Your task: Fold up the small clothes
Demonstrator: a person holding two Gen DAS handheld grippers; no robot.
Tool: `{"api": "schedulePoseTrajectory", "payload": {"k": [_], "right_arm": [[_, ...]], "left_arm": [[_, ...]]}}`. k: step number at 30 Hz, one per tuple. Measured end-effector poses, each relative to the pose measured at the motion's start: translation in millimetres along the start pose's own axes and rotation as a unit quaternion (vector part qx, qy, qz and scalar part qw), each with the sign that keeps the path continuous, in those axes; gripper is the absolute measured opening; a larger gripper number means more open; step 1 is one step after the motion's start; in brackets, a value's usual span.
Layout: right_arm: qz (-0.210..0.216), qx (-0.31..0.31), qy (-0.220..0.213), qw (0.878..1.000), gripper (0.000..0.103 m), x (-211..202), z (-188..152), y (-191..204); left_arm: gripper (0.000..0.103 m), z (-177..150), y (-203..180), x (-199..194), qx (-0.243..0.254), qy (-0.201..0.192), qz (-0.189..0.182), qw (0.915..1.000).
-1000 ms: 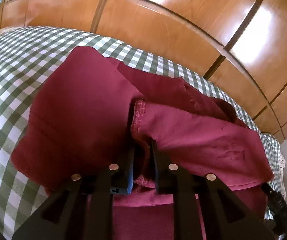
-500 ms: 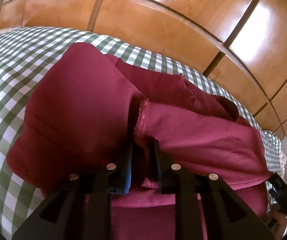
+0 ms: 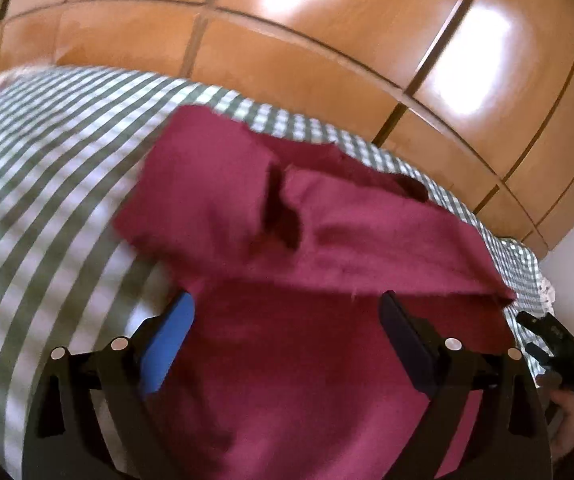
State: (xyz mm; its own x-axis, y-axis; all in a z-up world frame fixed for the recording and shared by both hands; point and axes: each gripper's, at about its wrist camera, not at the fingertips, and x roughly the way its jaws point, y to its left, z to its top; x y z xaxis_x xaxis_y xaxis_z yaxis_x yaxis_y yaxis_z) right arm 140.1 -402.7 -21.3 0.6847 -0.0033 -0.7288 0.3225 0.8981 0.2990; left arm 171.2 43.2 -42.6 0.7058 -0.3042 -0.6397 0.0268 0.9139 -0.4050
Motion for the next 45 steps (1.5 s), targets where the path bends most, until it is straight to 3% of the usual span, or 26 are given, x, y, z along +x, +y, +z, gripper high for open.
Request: {"api": "schedulePoseTrajectory", "payload": {"k": [3,9,13,16,20,24,32,36,39,42,43,44,45], "right_arm": [[0.068,-0.002,0.007,0.998,0.101,-20.5,-16.0,-11.6],[0.173,0.040,0.056,0.983,0.071,-39.7,-48.2,-45.4],[0.239,0.047,0.074,0.967,0.062,-52.3,-67.5,-56.2],[0.258,0.035,0.090,0.961,0.056,-60.4,-82.8,-55.6],[0.272,0.051,0.099,0.956,0.055,-70.4,-102.5,-63.9],[0.292,0.079,0.109,0.947,0.055,-78.6,-113.8,-75.3],[0.316,0.083,0.127,0.937,0.055,-87.4,-131.5,-84.0],[0.344,0.077,0.150,0.924,0.055,-87.2,-142.1,-80.8],[0.358,0.060,0.169,0.917,0.055,-86.1,-150.4,-73.5],[0.356,0.050,0.172,0.917,0.055,-85.0,-155.3,-67.8],[0.355,0.050,0.171,0.918,0.053,-84.7,-155.7,-66.7],[0.352,0.049,0.173,0.918,0.048,-83.4,-154.5,-66.8],[0.345,0.045,0.178,0.921,0.031,-81.1,-153.8,-65.2]], "left_arm": [[0.092,-15.1,16.5,-18.2,-0.014,0.006,0.004,0.9999],[0.070,-42.2,42.0,-52.6,-0.005,0.004,0.002,1.0000],[0.062,-61.4,50.6,-70.5,0.012,0.009,-0.014,0.9998],[0.056,-72.2,57.7,-83.2,0.004,0.014,-0.039,0.9991],[0.046,-84.9,68.2,-96.7,-0.027,0.029,-0.084,0.9956],[0.046,-98.4,75.4,-106.1,-0.059,0.053,-0.144,0.9865],[0.046,-120.7,80.1,-117.5,-0.082,0.090,-0.205,0.9711],[0.046,-135.2,79.7,-117.9,-0.096,0.121,-0.244,0.9574],[0.046,-142.6,76.8,-117.2,-0.096,0.141,-0.256,0.9515],[0.046,-145.6,74.4,-118.7,-0.095,0.148,-0.261,0.9491],[0.037,-146.2,72.9,-118.8,-0.095,0.152,-0.265,0.9473],[0.019,-146.7,70.5,-118.3,-0.092,0.157,-0.263,0.9475],[0.015,-147.5,69.2,-118.1,-0.088,0.162,-0.258,0.9484]]}}
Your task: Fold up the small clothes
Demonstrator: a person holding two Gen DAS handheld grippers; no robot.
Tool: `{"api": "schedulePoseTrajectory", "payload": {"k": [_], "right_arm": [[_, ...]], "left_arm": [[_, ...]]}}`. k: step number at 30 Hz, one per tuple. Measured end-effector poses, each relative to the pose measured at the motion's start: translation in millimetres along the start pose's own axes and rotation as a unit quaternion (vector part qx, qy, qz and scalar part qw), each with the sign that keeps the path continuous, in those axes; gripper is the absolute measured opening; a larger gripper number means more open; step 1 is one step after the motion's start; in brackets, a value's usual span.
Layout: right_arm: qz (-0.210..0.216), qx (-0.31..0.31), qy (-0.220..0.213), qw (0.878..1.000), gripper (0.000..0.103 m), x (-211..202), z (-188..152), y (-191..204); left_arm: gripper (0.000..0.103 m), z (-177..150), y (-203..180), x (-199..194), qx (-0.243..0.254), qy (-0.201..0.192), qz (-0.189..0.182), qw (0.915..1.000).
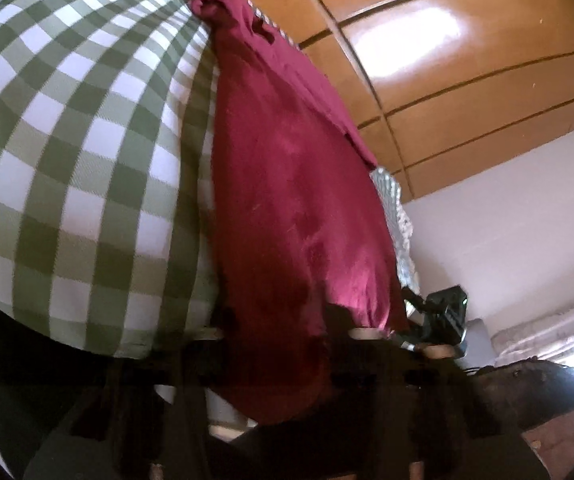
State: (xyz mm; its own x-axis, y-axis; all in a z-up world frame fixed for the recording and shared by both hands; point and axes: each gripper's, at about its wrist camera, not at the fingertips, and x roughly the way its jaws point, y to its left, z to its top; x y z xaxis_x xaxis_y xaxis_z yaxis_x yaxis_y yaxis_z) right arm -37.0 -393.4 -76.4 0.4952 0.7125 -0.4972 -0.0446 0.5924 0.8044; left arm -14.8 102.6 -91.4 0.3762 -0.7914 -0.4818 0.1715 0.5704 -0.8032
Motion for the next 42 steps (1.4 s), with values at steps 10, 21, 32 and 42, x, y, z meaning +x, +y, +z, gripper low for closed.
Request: {"api": "schedulePoseTrajectory", "payload": {"k": [10,21,32,42], "right_arm": [[0.132,-0.007,-0.054,0.990,0.014,-33.5,13.6,11.9],[0.243,-0.012,-0.094,0.965,0.014,-68.2,22.7,34.0],[0.310,-0.102,-0.085,0.942,0.014,-116.0,-4.8,76.3],[0.363,-0.101,-0.085,0.922,0.015,-127.2,-12.5,80.0]], "left_arm": [[0.006,3.6,-29.6,-41.6,0.025,-0.083,-0.008,0.9962],[0.006,-2.1,-74.7,-87.4,0.054,-0.135,-0.085,0.9857],[0.006,-26.9,-123.5,-137.1,0.088,-0.163,-0.149,0.9714],[0.006,-33.2,-140.1,-156.7,0.091,-0.152,-0.180,0.9675]]}}
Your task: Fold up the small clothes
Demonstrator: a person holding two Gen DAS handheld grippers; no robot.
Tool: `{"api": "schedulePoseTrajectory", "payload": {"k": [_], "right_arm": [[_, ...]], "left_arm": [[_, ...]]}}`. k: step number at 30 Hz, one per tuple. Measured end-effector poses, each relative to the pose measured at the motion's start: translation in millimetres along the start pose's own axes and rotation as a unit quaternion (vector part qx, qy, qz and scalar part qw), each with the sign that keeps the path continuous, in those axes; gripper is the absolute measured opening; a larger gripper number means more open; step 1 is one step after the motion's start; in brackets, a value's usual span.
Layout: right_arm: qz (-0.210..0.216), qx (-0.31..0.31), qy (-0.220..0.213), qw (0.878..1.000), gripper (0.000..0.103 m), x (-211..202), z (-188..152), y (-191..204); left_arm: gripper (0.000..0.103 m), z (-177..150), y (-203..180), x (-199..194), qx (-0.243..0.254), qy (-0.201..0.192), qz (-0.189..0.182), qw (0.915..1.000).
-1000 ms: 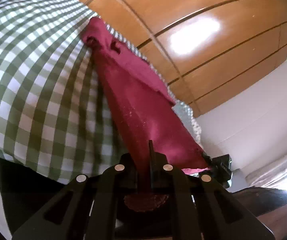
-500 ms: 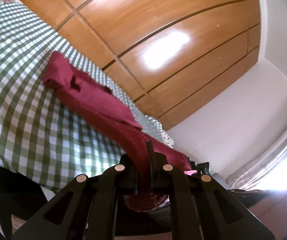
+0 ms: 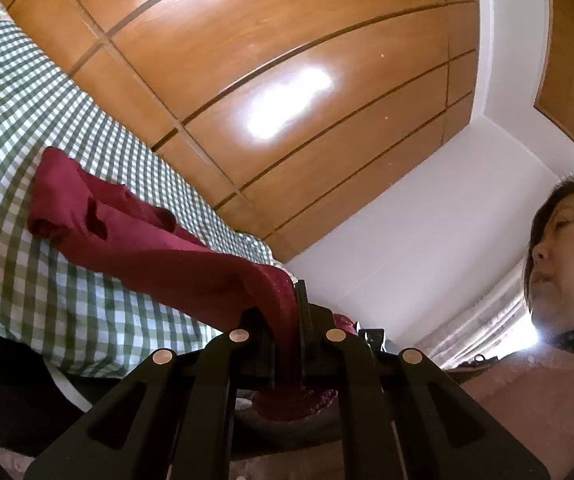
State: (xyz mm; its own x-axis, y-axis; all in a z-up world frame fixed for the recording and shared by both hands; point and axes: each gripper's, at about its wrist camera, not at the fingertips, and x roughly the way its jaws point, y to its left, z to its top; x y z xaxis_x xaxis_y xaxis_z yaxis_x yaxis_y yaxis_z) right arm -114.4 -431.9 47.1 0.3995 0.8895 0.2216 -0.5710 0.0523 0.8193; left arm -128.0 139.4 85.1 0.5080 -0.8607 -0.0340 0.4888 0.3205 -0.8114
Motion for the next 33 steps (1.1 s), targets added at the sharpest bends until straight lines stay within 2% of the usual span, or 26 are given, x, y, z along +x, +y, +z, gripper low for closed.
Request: {"api": "schedulePoseTrajectory", "payload": {"k": [2,9,14,22,23,24,25,26,27,29,30,31,33], "right_arm": [[0.001,0.013,-0.008,1.000,0.016,-1.2,2.2,-4.6],[-0.052,0.053,-0.026,0.997,0.019,24.3,43.5,-57.9],[-0.104,0.070,-0.031,0.992,0.019,47.7,76.1,-100.9],[-0.196,0.101,-0.034,0.975,0.021,84.0,107.6,-173.9],[-0.217,0.107,-0.037,0.970,0.023,88.4,109.2,-185.8],[-0.231,0.108,-0.039,0.966,0.031,89.6,108.7,-192.1],[-0.256,0.107,-0.044,0.960,0.054,91.1,108.3,-198.9],[-0.288,0.101,-0.053,0.951,0.064,92.2,108.0,-204.0],[-0.321,0.083,-0.065,0.941,0.069,92.4,106.7,-207.0],[-0.350,0.055,-0.089,0.931,0.075,87.4,102.9,-208.6],[-0.365,0.047,-0.102,0.924,0.088,82.8,100.4,-208.8],[-0.366,0.044,-0.116,0.922,0.090,76.5,96.5,-211.5],[-0.343,0.043,-0.137,0.928,0.087,65.8,89.7,-213.7]], "left_arm": [[0.006,5.8,10.4,8.2,-0.013,-0.001,0.006,0.9999],[0.006,45.6,53.9,47.5,-0.031,0.018,0.082,0.9959],[0.006,75.5,105.0,83.0,-0.068,0.028,0.155,0.9851],[0.006,99.4,164.7,122.8,-0.083,0.026,0.230,0.9694],[0.009,101.7,172.9,128.4,-0.093,0.024,0.240,0.9660],[0.012,102.8,180.3,132.3,-0.104,0.024,0.246,0.9634],[0.025,103.6,187.6,137.1,-0.110,0.026,0.256,0.9599],[0.046,103.7,192.8,139.8,-0.115,0.025,0.270,0.9555],[0.055,103.1,195.5,138.5,-0.117,0.012,0.285,0.9514],[0.080,99.0,192.4,124.8,-0.108,-0.038,0.296,0.9483],[0.084,96.2,190.7,115.9,-0.104,-0.062,0.307,0.9441],[0.085,92.9,189.9,108.1,-0.099,-0.077,0.321,0.9388],[0.085,83.5,190.8,98.3,-0.095,-0.083,0.326,0.9370]]}}
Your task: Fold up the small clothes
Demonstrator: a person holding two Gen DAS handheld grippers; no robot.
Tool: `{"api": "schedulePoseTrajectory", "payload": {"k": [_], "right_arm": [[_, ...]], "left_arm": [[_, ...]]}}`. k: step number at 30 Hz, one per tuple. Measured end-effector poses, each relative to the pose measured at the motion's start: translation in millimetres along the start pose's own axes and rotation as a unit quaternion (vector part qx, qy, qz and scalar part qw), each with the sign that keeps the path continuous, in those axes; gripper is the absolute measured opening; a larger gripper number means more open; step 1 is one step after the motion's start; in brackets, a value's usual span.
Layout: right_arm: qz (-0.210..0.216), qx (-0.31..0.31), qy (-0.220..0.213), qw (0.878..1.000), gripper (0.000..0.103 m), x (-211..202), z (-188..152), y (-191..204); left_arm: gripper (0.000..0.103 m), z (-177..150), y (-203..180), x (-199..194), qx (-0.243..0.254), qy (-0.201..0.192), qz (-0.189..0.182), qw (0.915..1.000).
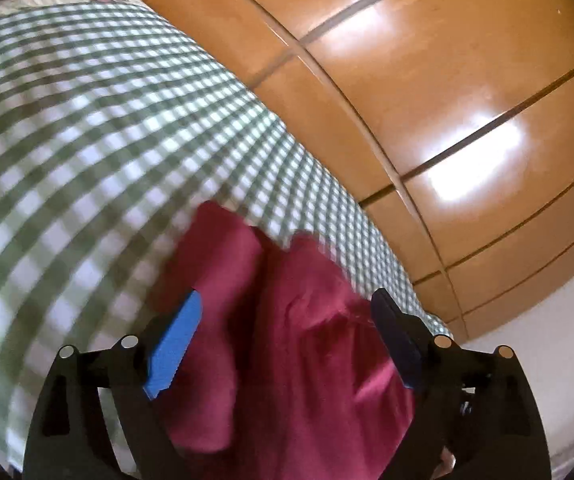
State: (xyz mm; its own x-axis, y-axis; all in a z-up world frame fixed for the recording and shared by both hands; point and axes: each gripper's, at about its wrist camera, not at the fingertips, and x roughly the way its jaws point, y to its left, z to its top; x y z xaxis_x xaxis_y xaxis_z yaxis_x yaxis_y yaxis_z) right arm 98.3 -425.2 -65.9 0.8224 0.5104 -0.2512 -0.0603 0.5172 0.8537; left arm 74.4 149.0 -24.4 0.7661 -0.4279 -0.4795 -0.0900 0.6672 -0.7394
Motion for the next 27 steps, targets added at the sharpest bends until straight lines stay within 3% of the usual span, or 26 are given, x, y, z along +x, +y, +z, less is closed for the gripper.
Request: {"api": "schedulePoseTrajectory", "payload": {"k": [2,5,7,9,12,14,17,20,23,24,25,26,27], "right_arm": [[-0.002,-0.005,-0.008,1.000,0.087,-3.8,-2.4,-0.3],[-0.071,-0.048,0.010,0.996,0.087,2.2,-3.8,17.3],[-0.107,-0.103,0.015,0.989,0.089,3.1,-5.8,37.8],[-0.143,-0.177,0.018,0.974,0.089,8.9,-9.0,57.5],[-0.185,-0.201,0.049,0.961,0.088,18.7,-10.8,61.0],[-0.188,-0.177,0.062,0.964,0.085,15.5,-13.7,54.4],[-0.153,-0.156,0.059,0.974,0.084,3.0,-22.9,48.5],[-0.154,-0.187,0.071,0.968,0.081,-5.3,-35.4,57.3],[-0.182,-0.232,0.077,0.953,0.062,-4.9,-44.6,59.8],[-0.187,-0.228,0.078,0.952,0.049,-4.3,-44.1,55.2],[-0.181,-0.211,0.079,0.957,0.035,-4.1,-40.9,48.8],[-0.166,-0.179,0.079,0.966,0.028,-8.0,-35.1,40.8],[-0.152,-0.154,0.078,0.973,0.016,-11.3,-30.2,36.2]], "left_arm": [[0.085,-10.4,3.1,-6.2,0.014,0.002,-0.001,0.9999],[0.085,-29.1,-3.8,-16.3,0.061,-0.002,-0.002,0.9982],[0.085,-40.4,-12.3,-20.7,0.098,0.000,0.001,0.9952],[0.085,-49.1,-24.3,-16.1,0.133,0.007,0.009,0.9911],[0.075,-51.8,-24.2,-4.0,0.143,0.025,0.041,0.9885],[0.068,-51.1,-17.6,-5.2,0.127,0.025,0.042,0.9907],[0.066,-51.1,-15.8,-13.6,0.120,0.019,0.038,0.9918],[0.066,-55.8,-21.8,-24.4,0.131,0.014,0.020,0.9911],[0.066,-62.4,-31.7,-23.8,0.155,0.032,0.012,0.9873],[0.066,-64.4,-33.8,-18.4,0.162,0.046,0.019,0.9855],[0.053,-65.1,-35.1,-14.9,0.163,0.053,0.022,0.9850],[0.029,-65.0,-35.3,-10.3,0.159,0.062,0.028,0.9850],[0.020,-63.4,-35.5,-6.7,0.152,0.069,0.041,0.9852]]}}
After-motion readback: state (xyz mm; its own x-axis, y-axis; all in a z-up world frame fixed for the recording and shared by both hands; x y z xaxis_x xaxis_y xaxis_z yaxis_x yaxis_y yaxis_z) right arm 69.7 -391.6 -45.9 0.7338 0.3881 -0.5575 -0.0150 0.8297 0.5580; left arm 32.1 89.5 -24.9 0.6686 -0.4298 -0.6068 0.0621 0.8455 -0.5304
